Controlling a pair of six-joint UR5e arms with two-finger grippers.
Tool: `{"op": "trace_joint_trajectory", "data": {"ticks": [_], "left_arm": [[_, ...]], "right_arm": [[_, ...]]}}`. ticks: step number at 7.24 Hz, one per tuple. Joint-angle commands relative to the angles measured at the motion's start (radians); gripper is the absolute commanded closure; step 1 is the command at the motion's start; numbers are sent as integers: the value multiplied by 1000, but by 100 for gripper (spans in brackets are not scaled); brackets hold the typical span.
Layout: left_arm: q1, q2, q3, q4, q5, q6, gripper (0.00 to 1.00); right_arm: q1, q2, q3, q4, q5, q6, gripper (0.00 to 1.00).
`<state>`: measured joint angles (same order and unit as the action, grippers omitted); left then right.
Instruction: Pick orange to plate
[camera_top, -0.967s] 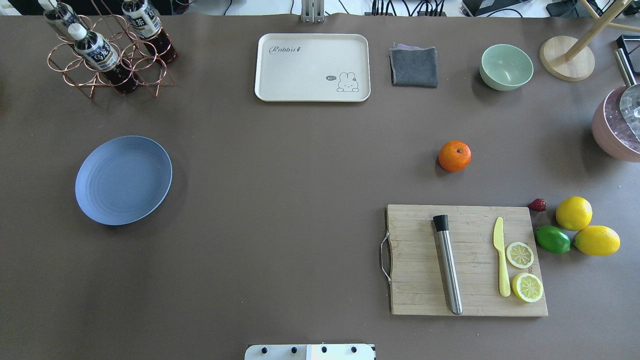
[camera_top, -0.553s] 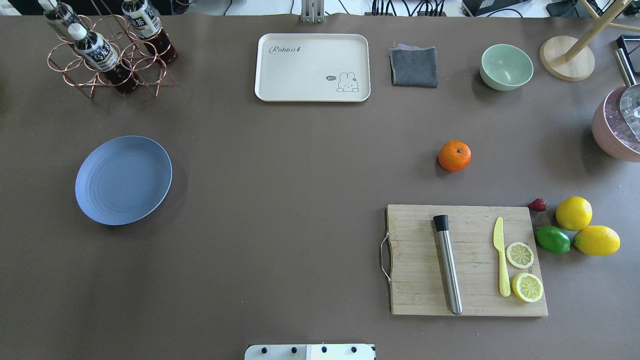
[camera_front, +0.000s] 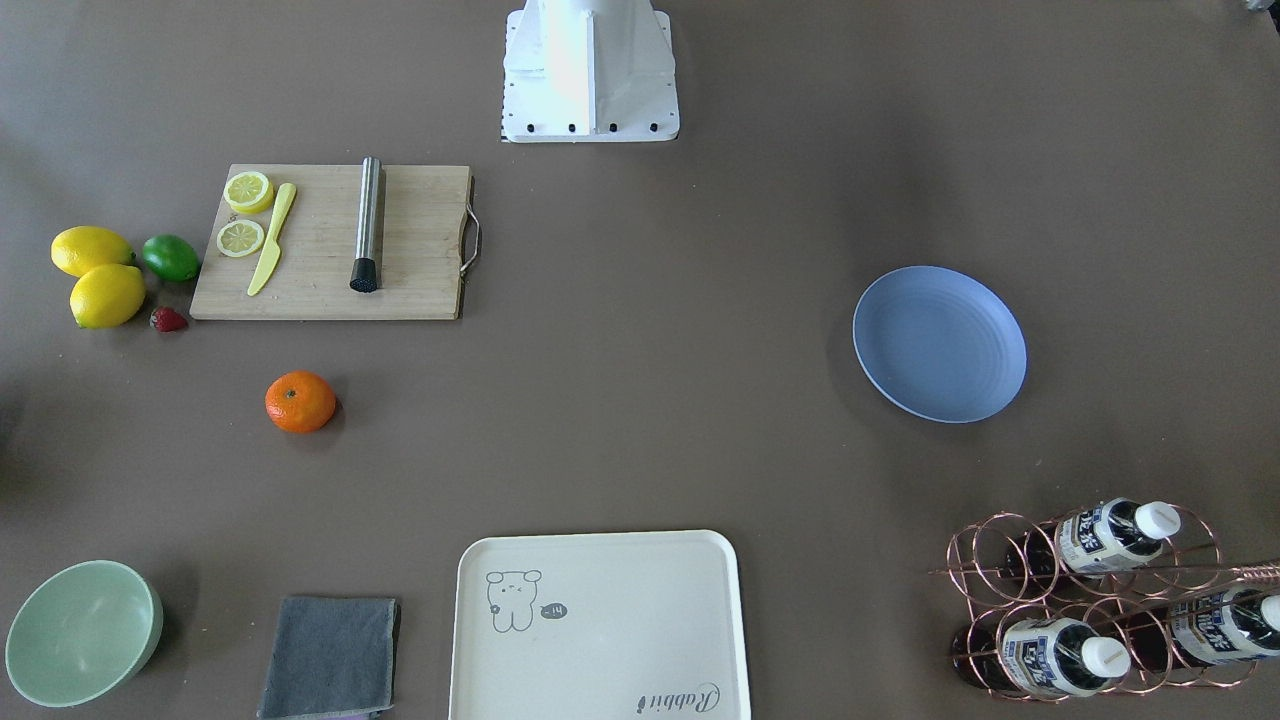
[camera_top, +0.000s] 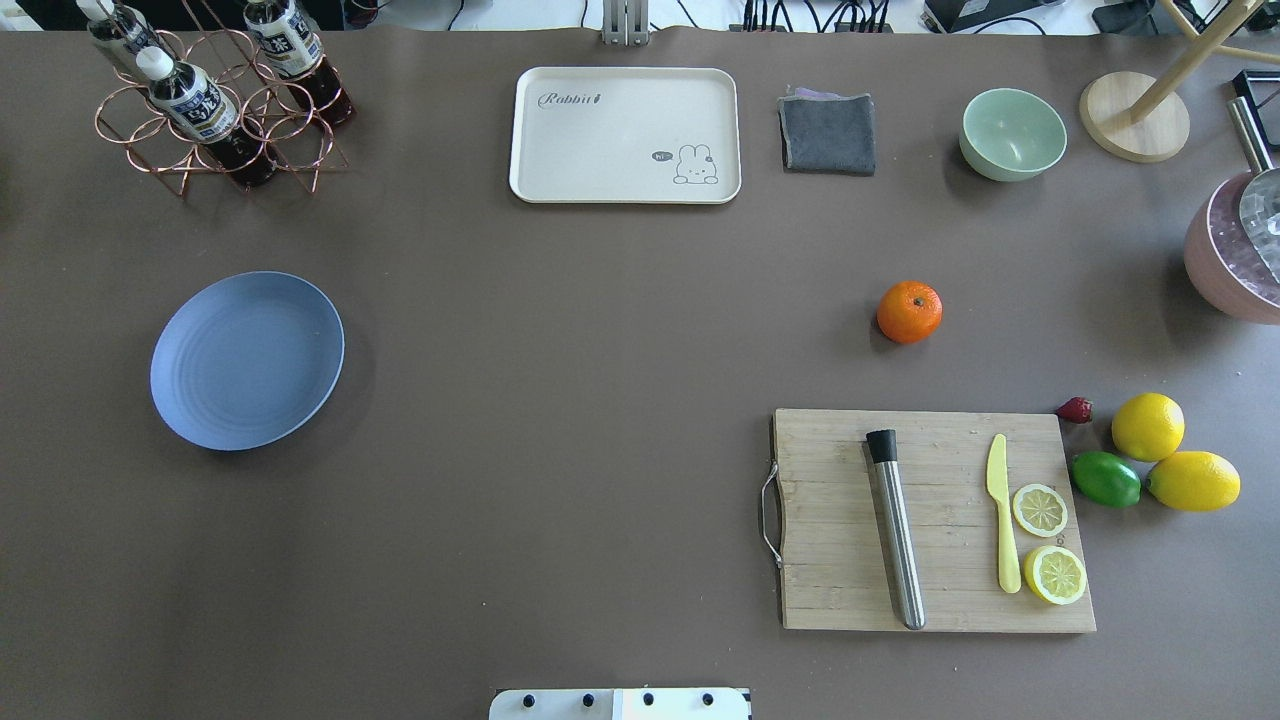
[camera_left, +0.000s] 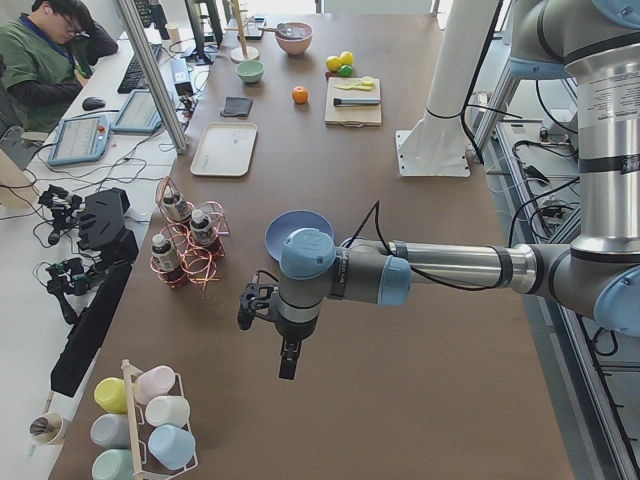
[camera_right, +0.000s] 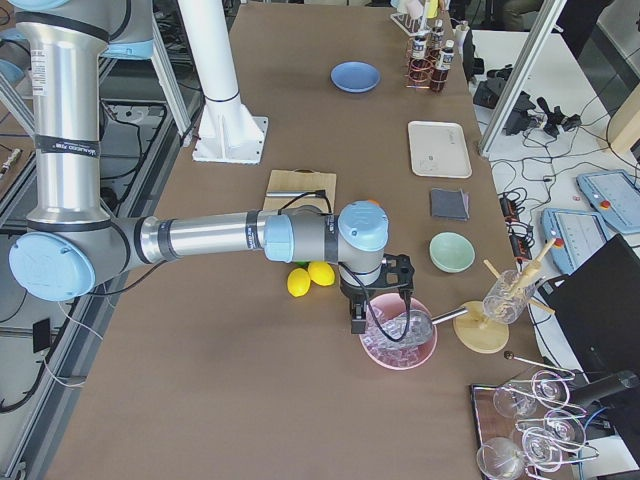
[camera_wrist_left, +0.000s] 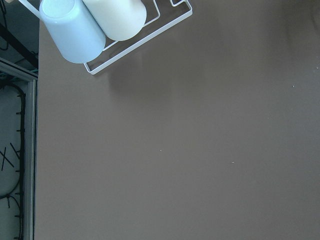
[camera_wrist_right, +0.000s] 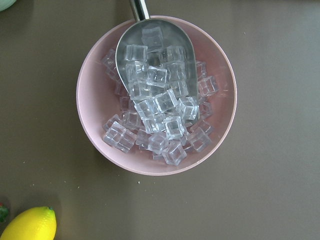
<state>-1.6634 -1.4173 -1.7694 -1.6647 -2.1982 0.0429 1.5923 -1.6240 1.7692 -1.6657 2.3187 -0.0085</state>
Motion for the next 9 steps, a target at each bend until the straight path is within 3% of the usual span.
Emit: {"op": "trace_joint_trajectory", "data": {"ticks": [1,7,9], "left_arm": [[1,-3,2,0,0,0,2],[36,-3,1,-1,-2,2,2],[60,-3,2,-88,-47,0,2]], "right_arm": [[0,1,0,1,1,1,0],[0,3,3,1,-1,1,0],[0,4,3,1,-2,2,0]]}}
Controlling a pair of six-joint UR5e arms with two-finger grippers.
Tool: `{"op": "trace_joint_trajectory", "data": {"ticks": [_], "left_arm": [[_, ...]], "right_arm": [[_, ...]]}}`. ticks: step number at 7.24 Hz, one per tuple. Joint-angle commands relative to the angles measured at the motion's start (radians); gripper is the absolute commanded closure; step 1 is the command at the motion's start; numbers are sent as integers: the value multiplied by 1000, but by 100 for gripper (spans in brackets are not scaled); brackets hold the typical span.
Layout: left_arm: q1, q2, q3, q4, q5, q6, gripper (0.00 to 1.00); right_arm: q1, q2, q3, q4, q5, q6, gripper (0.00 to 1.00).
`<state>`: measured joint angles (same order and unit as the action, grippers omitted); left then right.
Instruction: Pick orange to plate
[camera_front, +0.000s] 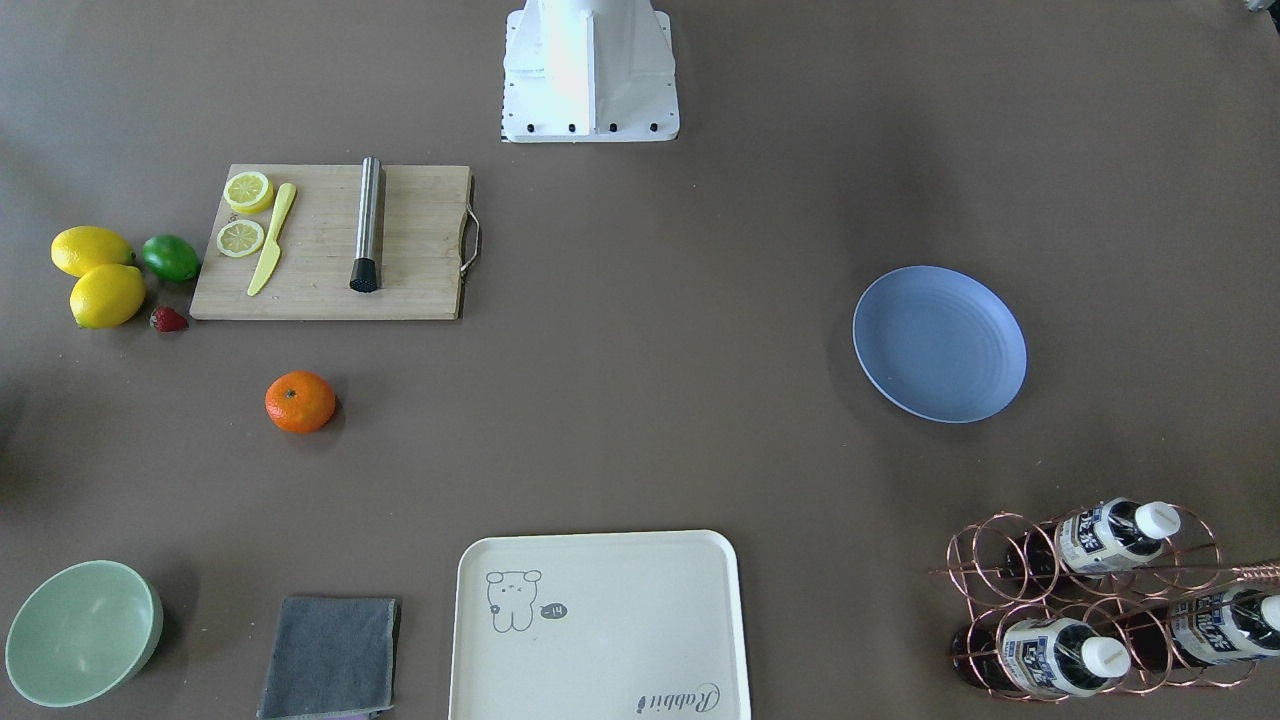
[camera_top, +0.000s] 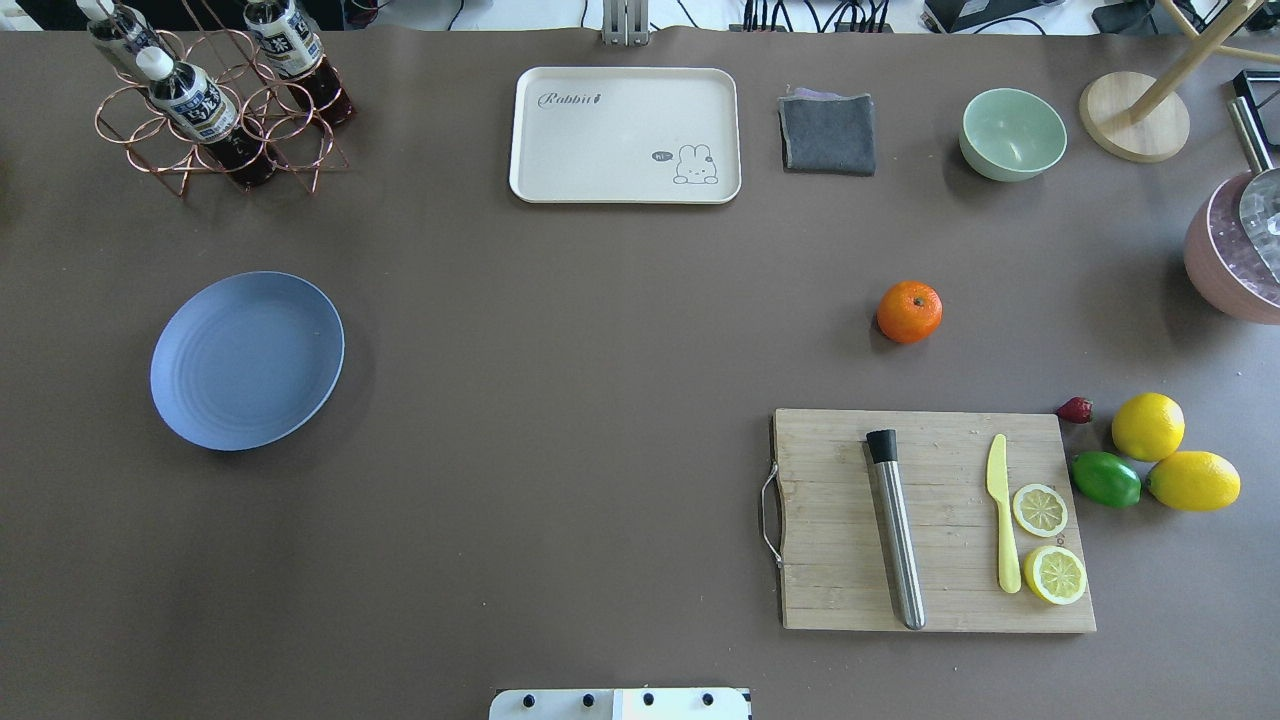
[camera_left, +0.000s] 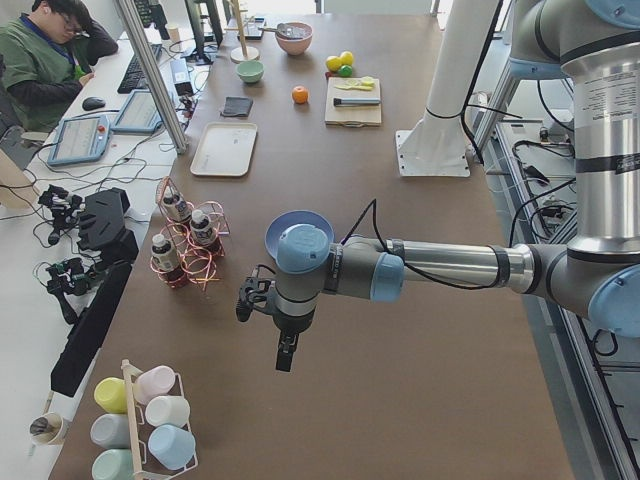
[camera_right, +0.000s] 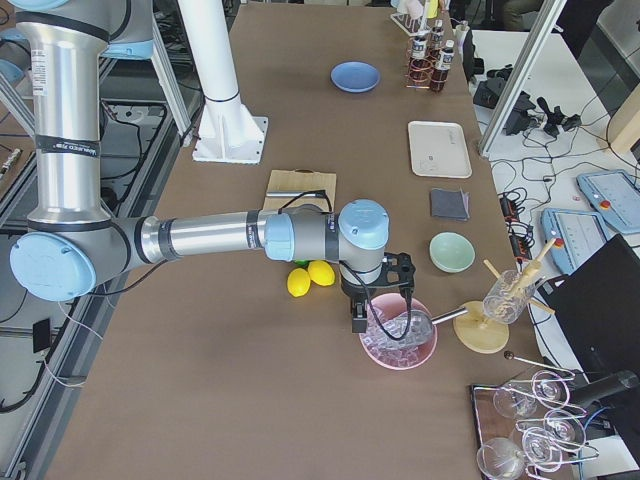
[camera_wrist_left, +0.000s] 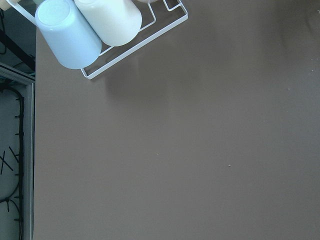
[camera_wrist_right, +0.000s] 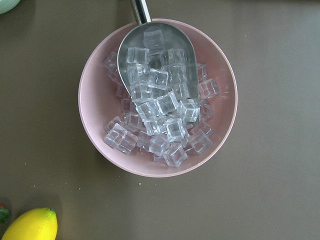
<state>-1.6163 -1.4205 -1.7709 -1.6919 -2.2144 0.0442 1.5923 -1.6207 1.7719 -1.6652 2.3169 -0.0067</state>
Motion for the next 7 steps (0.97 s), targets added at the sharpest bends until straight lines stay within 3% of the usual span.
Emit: {"op": "trace_joint_trajectory", "data": {"ticks": [1,4,5,7], "left_arm": [[16,-3,16,-115,-37,-4,2],[104,-72,49,-335,-39,0,2],[187,-80,68,-380,-38,-9,2],[252,-93,80,-495,-103,-245,2]], "right_arm": [[0,2,1,-1,-1,1,0],[0,5,11,2,1,62,0],[0,8,11,2,1,62,0],[0,13,11,4,22,74,0]]}}
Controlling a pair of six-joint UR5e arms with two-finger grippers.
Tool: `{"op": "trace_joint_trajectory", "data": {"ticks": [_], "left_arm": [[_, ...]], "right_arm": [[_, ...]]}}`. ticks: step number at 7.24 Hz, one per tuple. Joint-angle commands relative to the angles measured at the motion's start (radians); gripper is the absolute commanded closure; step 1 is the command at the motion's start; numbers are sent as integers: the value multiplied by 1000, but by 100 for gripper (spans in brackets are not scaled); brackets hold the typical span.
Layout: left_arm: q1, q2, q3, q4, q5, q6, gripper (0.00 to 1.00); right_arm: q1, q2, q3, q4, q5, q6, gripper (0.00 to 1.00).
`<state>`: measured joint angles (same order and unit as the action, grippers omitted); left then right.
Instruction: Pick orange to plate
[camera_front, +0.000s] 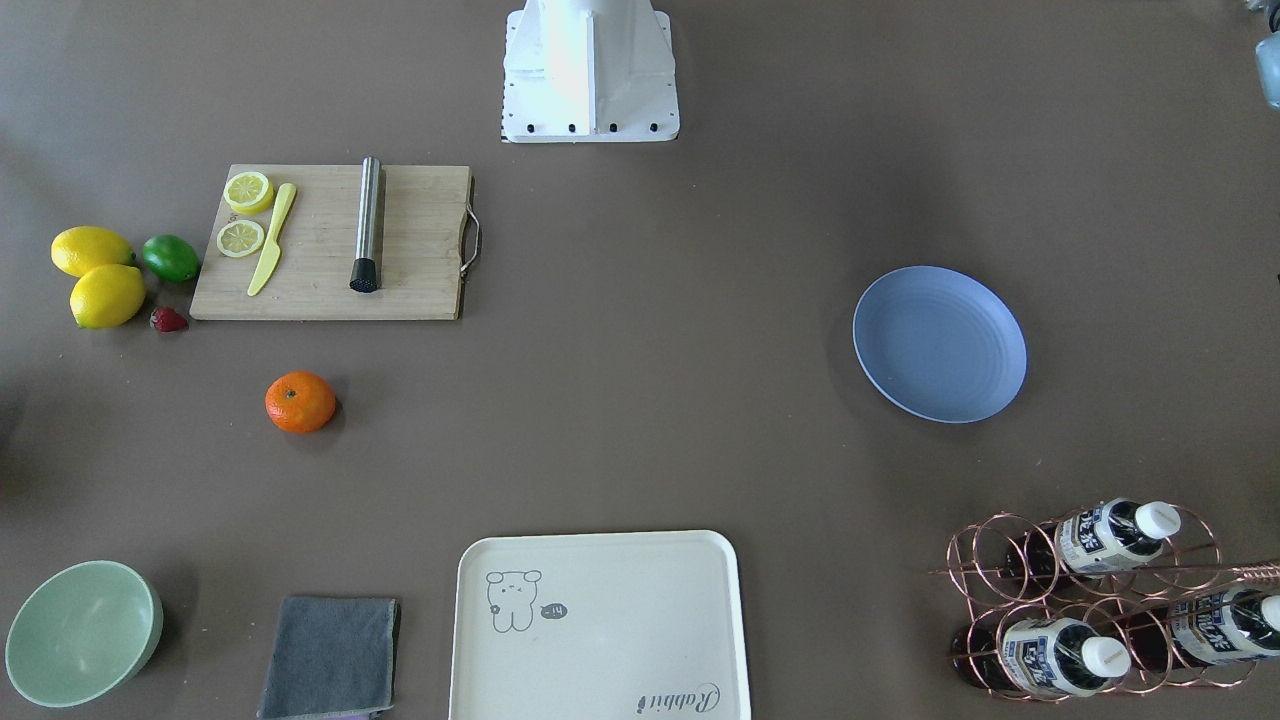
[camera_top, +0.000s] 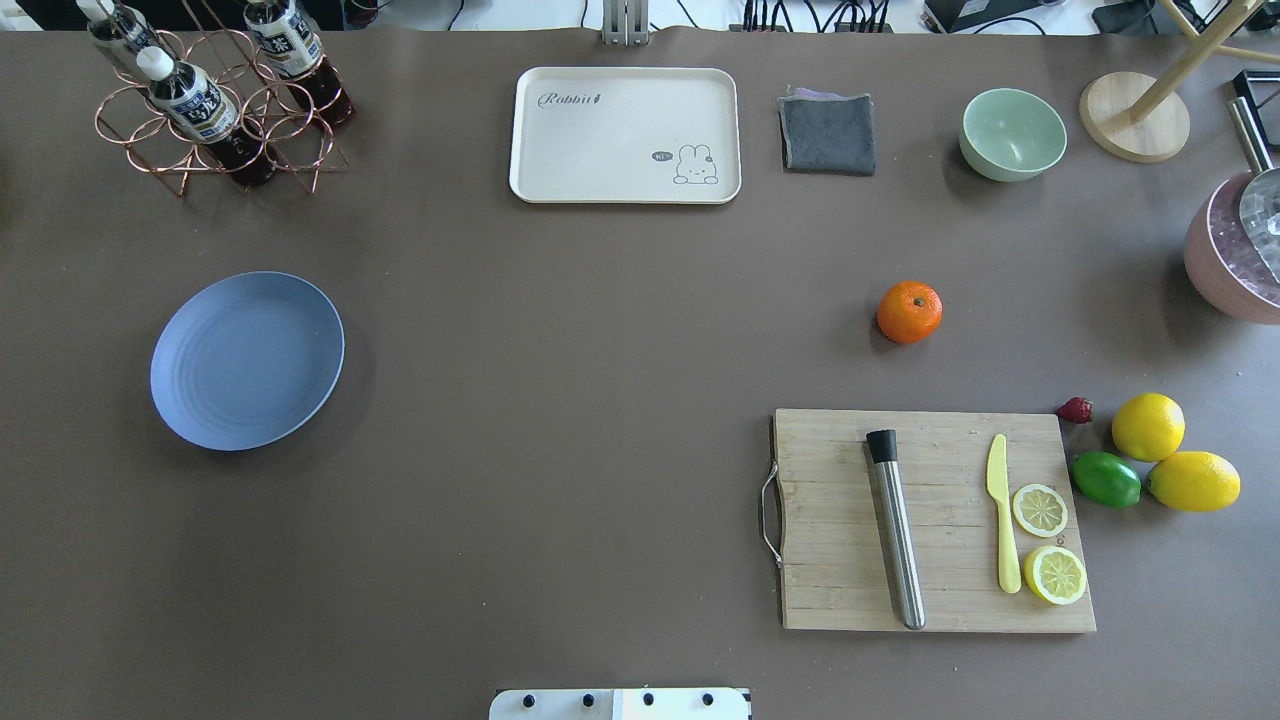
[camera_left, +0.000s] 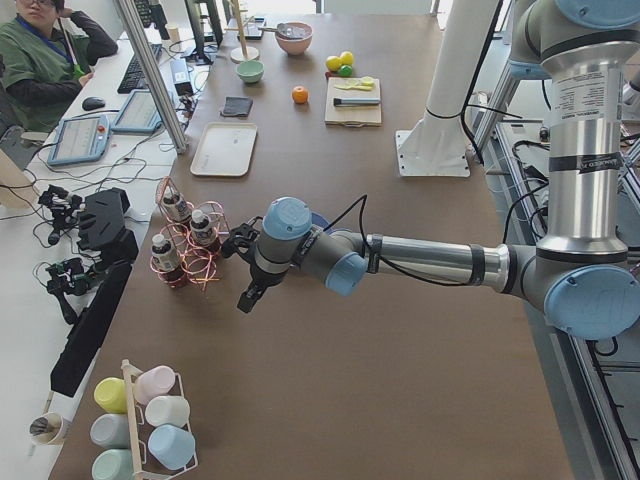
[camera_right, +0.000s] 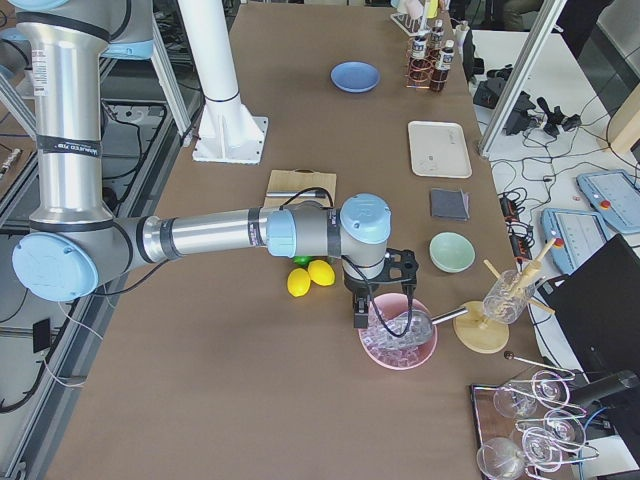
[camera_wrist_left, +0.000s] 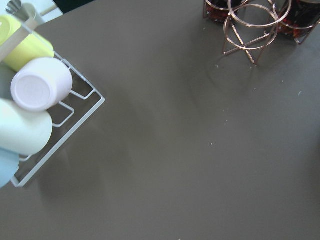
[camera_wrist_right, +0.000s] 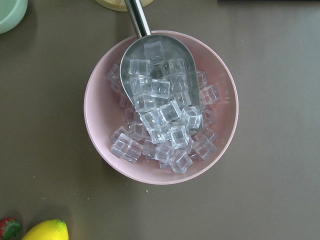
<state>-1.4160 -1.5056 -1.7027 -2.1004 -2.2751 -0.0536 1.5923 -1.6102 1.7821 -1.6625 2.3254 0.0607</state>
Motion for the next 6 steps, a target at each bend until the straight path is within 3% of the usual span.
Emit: {"op": "trace_joint_trajectory", "data": {"ticks": [1,2,4,6], "left_arm": [[119,-27,24,-145,-41,-279,2],[184,-31,44,-236,-40,-417,2],[297,-65,232,-533,-35,-599,2],[476,-99,327,-702,148,-747,2]], "right_arm": [[-2,3,0,1,37,7,0],[-8,3,0,1,43,5,0],[-17,9,5,1,43,8,0],[-18,9,5,1,43,10,0]]}}
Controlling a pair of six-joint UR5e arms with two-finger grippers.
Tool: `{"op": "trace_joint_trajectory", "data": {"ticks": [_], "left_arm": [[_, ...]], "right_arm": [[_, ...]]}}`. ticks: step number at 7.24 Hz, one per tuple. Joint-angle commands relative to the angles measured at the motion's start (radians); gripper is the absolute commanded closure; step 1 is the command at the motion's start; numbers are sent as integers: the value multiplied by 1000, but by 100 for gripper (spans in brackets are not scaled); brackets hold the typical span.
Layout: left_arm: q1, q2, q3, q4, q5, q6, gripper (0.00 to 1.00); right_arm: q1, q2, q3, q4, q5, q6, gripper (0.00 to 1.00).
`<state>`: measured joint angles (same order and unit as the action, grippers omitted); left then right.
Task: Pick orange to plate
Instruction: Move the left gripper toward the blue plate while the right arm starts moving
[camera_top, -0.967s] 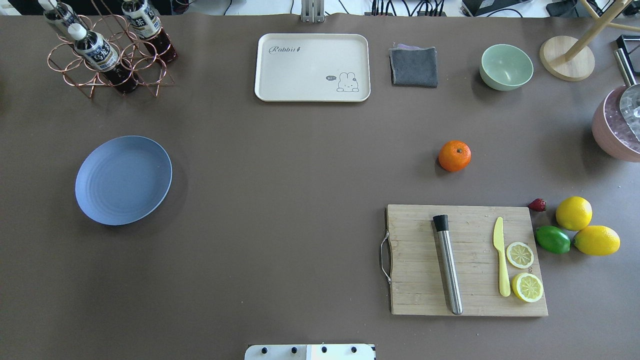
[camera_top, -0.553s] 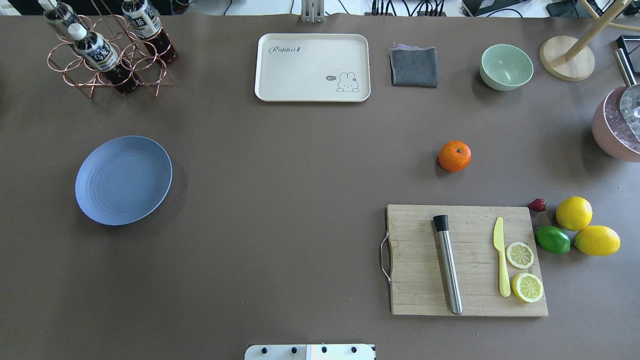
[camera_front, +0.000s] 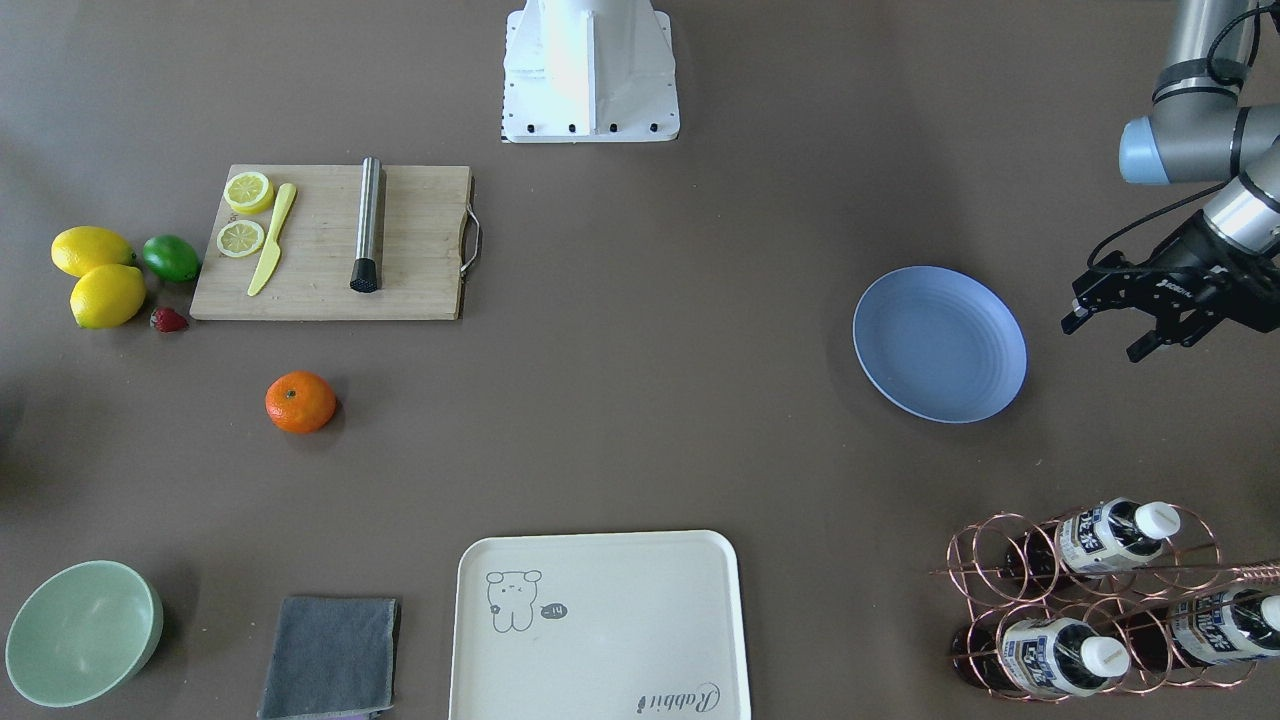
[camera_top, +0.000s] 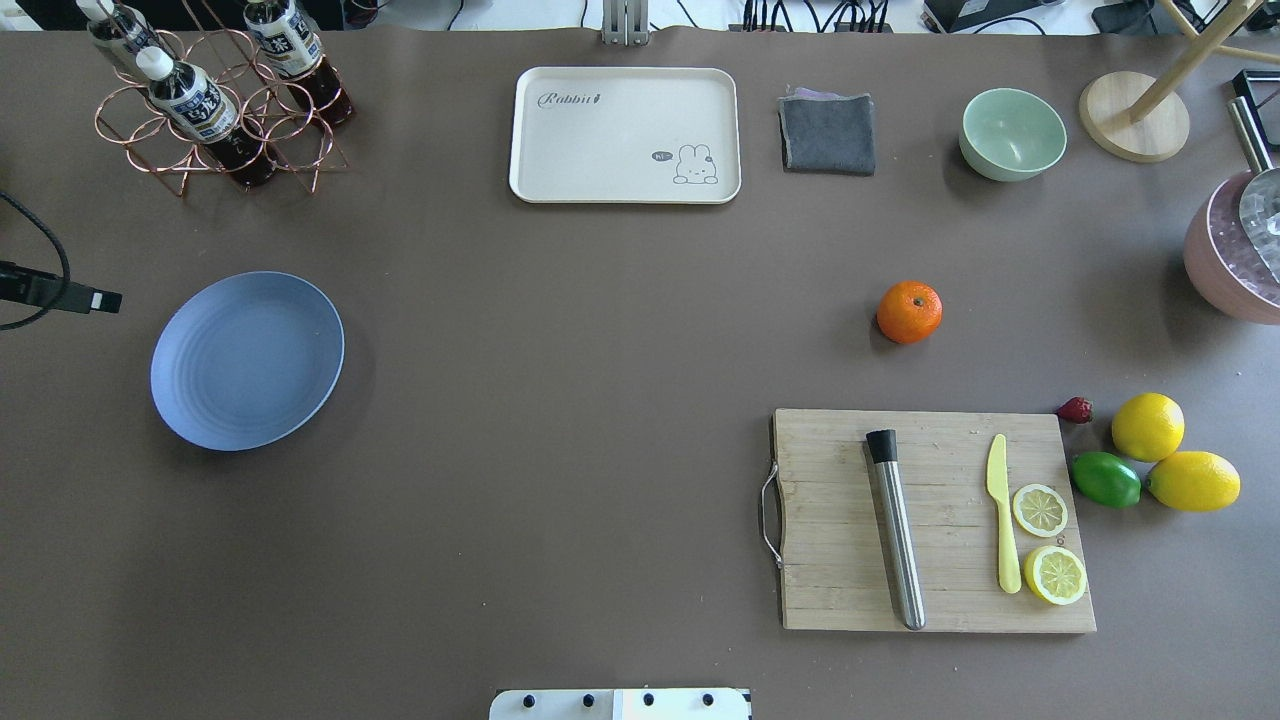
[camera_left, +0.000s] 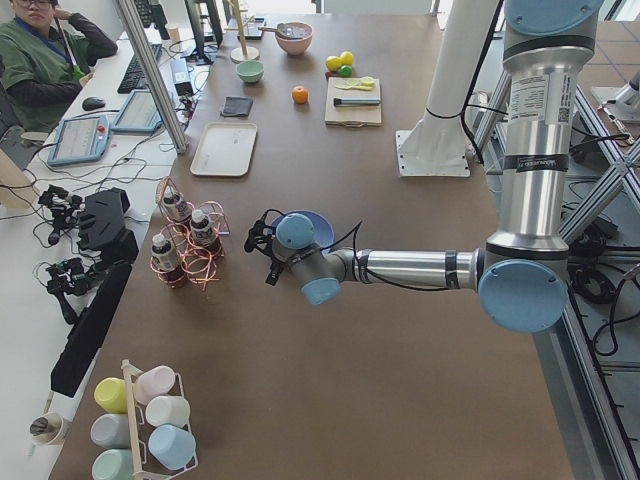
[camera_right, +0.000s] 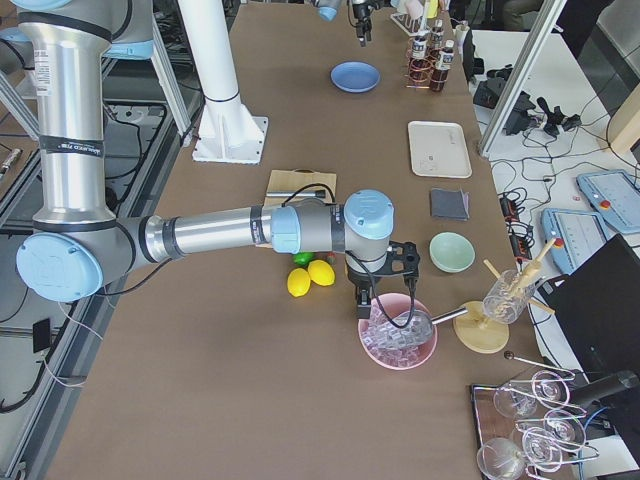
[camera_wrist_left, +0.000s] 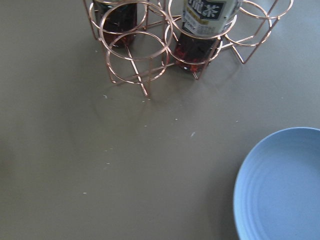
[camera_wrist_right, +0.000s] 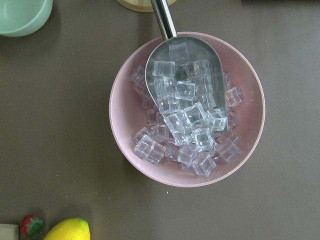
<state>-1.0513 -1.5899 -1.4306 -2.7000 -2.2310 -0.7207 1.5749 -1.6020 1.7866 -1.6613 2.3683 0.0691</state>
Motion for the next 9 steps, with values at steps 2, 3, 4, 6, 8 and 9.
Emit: {"op": "trace_joint_trajectory", "data": {"ticks": [2,3,4,6,8,9], "left_arm": [[152,-18,58,-104,143,-85,2],[152,-18,56,-104,140,-83,9],[152,-16,49,-104,134,-82,38],[151,-18,44,-96,113,-97,100],[114,-48,42,-23,15,-100,100],[58,-83,42,35,-75,-100,100]], "right_arm": [[-1,2,4,0,0,20,0],[-1,2,4,0,0,21,0],[-1,2,4,0,0,24,0],[-1,2,4,0,0,26,0],[-1,7,2,0,0,29,0],[-1,7,4,0,0,31,0]]}}
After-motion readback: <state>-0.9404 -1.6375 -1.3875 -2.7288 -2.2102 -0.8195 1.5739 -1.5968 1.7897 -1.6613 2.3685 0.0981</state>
